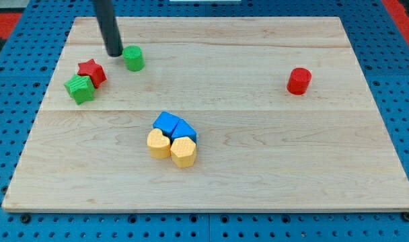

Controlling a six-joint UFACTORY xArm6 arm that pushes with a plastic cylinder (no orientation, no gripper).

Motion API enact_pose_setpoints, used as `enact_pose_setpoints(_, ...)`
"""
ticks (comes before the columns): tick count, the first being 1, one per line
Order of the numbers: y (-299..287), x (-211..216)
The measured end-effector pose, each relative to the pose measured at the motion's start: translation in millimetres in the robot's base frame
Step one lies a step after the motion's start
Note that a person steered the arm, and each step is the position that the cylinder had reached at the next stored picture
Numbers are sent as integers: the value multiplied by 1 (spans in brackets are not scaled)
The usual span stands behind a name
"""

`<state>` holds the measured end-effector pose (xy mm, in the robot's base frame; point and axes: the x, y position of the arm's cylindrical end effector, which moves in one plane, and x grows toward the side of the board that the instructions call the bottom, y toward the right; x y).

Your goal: Move the green circle into the green star and red star

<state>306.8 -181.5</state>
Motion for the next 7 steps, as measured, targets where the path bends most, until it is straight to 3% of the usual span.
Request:
enact_pose_setpoints(3, 62, -30)
enact_pose_setpoints(4, 47, 8)
enact_pose_setpoints(6, 68, 40)
enact_pose_setpoints(7, 48, 57)
